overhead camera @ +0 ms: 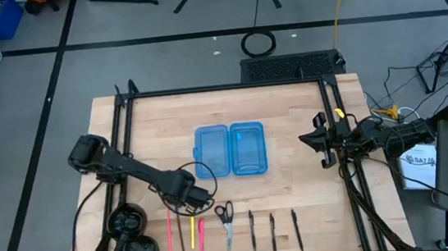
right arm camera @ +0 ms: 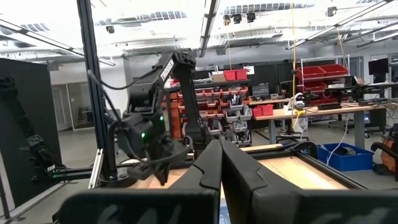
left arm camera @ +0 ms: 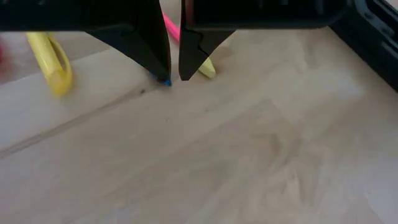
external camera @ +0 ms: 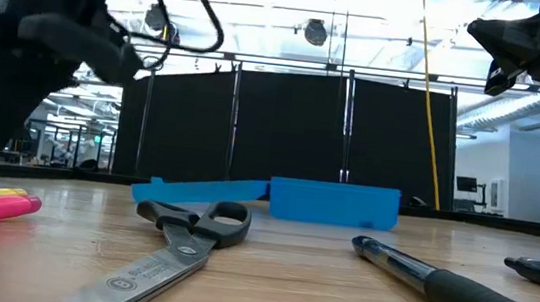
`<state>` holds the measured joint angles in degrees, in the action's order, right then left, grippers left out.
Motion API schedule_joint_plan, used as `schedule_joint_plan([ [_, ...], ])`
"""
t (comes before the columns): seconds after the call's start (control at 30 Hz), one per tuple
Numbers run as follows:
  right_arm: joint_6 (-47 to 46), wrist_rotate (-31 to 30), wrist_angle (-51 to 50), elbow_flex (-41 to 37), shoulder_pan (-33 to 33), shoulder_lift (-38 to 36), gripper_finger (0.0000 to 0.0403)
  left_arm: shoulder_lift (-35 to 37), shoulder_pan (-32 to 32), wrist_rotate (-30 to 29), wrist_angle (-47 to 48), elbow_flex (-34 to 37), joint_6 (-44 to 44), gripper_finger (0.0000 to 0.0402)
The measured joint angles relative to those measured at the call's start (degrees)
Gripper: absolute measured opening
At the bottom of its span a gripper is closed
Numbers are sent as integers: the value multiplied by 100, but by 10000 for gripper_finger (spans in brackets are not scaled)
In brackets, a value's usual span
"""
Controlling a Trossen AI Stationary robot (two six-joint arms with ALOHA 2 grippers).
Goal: Pick & place school supplies into a supply box
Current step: Put the pink pencil into the blue supply box
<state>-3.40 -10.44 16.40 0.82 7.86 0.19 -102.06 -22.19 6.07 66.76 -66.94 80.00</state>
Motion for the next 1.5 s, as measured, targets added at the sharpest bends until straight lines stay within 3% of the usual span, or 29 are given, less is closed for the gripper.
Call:
schedule_joint_plan([
  [0.2, 0, 0, -45, 2, 0, 0, 0, 7, -295, 1, 7, 0, 623, 35],
  [0.53, 0, 0, -324, 2, -1, 6, 0, 353, -910, -487, 560, 0, 2271, 46],
  [0.9, 0, 0, -296, 1, 0, 24, 0, 308, -915, -541, 607, 2, 2344, 195],
  [1.03, 2, 0, -295, 0, -2, 24, 0, 308, -978, -603, 615, 2, 2384, 227],
  [1.3, -61, 0, -295, 1, 0, 24, 0, 308, -1031, -850, 185, 235, 2510, 233],
  [1.5, -94, 0, -295, 2, -2, 24, 0, 305, -1030, -567, 69, 643, 2532, 213],
])
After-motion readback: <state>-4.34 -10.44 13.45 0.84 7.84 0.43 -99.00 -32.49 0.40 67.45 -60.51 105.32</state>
